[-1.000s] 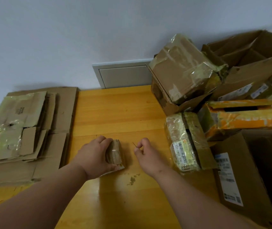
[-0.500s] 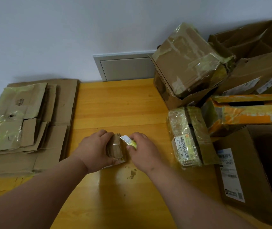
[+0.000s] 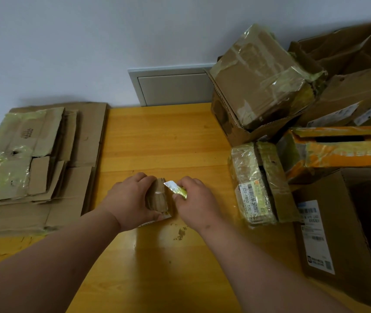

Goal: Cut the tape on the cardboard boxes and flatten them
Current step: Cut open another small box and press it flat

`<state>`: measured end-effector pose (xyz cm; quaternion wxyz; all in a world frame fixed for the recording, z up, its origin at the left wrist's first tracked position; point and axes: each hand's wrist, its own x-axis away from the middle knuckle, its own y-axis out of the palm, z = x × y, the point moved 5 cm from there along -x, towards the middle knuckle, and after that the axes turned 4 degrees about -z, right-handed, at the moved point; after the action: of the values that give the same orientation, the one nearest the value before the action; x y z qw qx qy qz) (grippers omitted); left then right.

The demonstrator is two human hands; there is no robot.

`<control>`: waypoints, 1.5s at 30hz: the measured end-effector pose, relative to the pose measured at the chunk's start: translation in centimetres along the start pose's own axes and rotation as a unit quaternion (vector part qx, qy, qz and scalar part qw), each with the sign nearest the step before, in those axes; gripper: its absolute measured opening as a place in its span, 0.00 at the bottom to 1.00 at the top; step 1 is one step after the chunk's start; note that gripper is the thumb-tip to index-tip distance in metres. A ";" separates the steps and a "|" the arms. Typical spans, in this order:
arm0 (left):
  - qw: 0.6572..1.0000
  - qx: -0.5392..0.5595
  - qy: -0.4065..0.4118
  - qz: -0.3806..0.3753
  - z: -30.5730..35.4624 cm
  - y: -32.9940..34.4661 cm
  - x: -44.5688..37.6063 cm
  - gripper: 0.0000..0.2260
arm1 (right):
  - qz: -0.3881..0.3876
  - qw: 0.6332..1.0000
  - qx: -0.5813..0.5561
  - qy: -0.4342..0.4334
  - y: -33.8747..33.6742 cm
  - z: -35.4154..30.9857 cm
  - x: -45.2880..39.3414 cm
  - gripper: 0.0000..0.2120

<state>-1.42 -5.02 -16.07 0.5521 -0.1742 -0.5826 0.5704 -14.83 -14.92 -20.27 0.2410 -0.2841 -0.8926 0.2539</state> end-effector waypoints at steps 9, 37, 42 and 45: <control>1.000 0.006 0.001 0.006 0.1 0.0 0.1 0.42 | -0.015 1.000 0.015 0.000 0.6 -0.9 -0.5 0.09; 0.995 -0.064 -0.031 -0.069 -1.2 0.5 -0.4 0.52 | 0.011 0.999 -0.002 0.037 -1.9 2.5 1.3 0.05; 0.988 -0.052 -0.048 -0.138 -2.0 0.4 0.3 0.53 | 0.014 0.996 -0.022 0.082 -2.1 2.3 0.8 0.09; 0.988 -0.003 -0.081 -0.131 -2.1 0.4 0.5 0.57 | -0.013 0.996 -0.049 0.068 -0.9 0.9 0.5 0.11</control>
<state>0.01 -3.44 -16.75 0.5726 -0.0506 -0.6449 0.5037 -16.02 -15.53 -20.27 0.2898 -0.3003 -0.8894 0.1865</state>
